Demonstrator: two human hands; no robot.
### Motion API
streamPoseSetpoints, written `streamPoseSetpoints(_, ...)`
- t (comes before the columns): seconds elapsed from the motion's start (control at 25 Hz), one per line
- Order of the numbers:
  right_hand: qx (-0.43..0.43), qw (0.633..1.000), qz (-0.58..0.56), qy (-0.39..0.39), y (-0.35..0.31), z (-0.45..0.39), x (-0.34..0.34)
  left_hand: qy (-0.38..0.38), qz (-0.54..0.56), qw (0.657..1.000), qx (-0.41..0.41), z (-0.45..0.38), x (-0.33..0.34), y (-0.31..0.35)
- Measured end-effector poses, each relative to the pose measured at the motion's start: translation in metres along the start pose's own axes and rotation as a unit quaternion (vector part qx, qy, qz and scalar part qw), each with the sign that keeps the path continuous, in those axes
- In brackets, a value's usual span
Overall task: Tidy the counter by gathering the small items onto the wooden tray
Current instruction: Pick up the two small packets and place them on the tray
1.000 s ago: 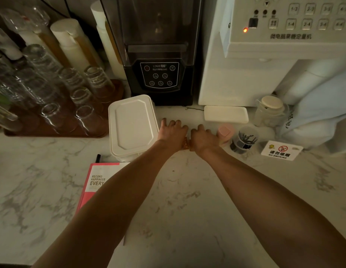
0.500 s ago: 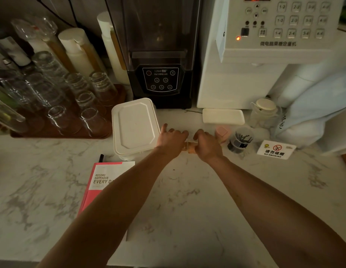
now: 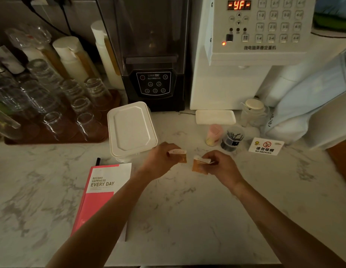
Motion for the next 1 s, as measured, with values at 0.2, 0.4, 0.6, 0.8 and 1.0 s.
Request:
streamPoseSetpoints(0.2, 0.025, 0.994, -0.104, -0.007, 0.013, 0.052, -0.009, -0.049, 0.185, 0.977, -0.089, 0.045, 0.024, -0.020)
streamPoseSetpoints(0.4, 0.070, 0.985, -0.159, -0.002, 0.018, 0.089, 0.001, -0.040, 0.274, 0.952, -0.130, 0.078, 0.046, -0.025)
streamPoseSetpoints(0.6, 0.072, 0.988, -0.135, 0.016, 0.026, 0.116, 0.004, -0.043, 0.352, 0.923, -0.151, 0.091, 0.059, -0.024)
streamPoseSetpoints(0.8, 0.072, 0.986, -0.143, 0.038, 0.038, 0.130, -0.009, -0.048, 0.373, 0.912, -0.165, 0.097, 0.071, -0.015)
streamPoseSetpoints(1.0, 0.059, 0.988, -0.134, 0.040, 0.051, 0.135, -0.034, -0.056, 0.377, 0.911, -0.157, 0.095, 0.096, 0.006)
Point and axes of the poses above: each hand's wrist, its own z-axis away from the middle knuckle, its own x-axis out of the palm, y = z × x, the point moved 1 cm from there along -z, towards the middle knuckle, and after that the axes turned 4 degrees about z, right-handed, at the moved point
